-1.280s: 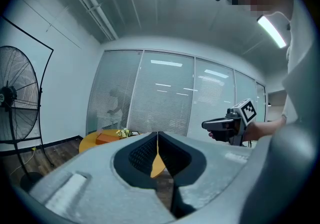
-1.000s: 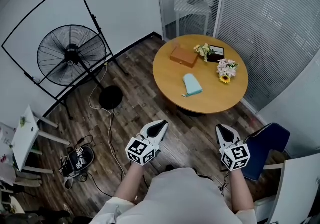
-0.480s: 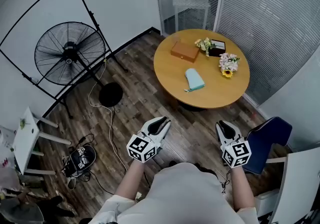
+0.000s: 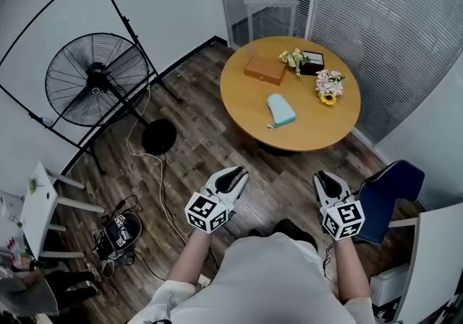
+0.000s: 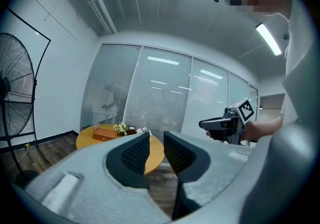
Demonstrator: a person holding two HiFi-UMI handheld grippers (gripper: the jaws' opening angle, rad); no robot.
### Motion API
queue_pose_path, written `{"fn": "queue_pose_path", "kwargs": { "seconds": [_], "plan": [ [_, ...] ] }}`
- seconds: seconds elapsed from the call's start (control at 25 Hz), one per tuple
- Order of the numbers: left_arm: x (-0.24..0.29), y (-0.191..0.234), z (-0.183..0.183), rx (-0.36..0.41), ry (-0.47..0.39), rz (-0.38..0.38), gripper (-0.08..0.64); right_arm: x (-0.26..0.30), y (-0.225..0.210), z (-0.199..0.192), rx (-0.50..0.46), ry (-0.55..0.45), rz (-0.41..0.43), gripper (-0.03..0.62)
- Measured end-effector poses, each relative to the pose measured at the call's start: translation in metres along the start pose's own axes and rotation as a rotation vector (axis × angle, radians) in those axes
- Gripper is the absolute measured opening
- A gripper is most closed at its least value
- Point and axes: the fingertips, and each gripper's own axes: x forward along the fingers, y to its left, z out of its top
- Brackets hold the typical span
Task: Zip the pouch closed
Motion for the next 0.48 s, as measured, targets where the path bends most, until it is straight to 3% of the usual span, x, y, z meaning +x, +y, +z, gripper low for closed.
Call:
{"fn": "queue_pose_path", "kwargs": {
  "seconds": [0.48],
  "plan": [
    [0.055, 0.037, -0.001, -0.018, 0.013, 0.044, 0.087, 0.059, -0.051, -0.004, 0.028, 0.023, 0.044, 0.058]
  ]
}}
